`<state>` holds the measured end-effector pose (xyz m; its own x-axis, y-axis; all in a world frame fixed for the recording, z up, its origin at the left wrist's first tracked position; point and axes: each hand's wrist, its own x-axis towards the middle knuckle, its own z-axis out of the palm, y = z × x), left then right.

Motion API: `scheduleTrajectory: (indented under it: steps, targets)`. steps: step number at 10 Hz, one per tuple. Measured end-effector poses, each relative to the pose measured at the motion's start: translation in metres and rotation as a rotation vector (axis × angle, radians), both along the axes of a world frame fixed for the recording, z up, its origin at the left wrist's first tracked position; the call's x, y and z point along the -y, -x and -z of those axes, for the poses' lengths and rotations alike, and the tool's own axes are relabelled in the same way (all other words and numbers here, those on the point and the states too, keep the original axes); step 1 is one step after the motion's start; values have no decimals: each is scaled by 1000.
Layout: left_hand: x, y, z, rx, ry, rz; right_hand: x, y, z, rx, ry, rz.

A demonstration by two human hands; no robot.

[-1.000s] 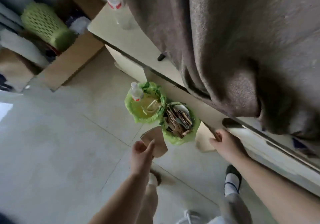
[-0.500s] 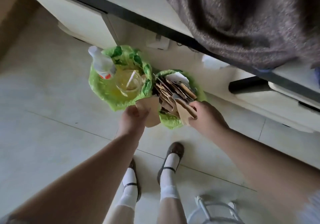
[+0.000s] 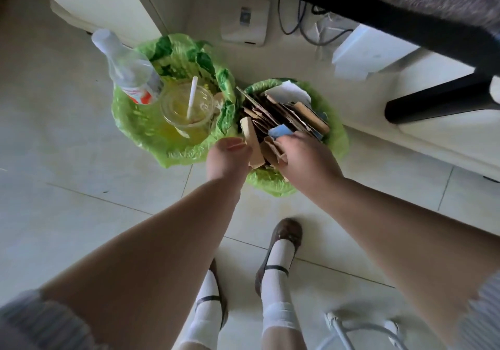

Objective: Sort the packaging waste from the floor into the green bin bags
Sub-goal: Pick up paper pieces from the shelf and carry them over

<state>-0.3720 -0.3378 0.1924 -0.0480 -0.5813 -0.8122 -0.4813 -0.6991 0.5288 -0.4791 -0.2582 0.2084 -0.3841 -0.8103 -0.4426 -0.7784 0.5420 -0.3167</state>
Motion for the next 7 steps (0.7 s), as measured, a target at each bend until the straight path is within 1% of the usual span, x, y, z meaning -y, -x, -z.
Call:
scheduleTrajectory:
  steps: [1,2,3,4,5,6,7]
  targets:
    - [3,1,3,57,33,28,-2,-2,1,43,28,12]
    - [3,3,9,76,48,83,-5,-1,0,199,29,14]
    - [3,4,14,93,118,202,-2,9,2,297,9,2]
    - [7,2,24,135,165,279,1,14,13,151,9,6]
    - [11,4,33,166,207,392,7,7,32,-99,16,-91]
    - [15,14,33,245,279,583,14,-6,54,-8,-95,-72]
    - [13,10,32,219,267,549,16,-6,51,-61,-80,-63]
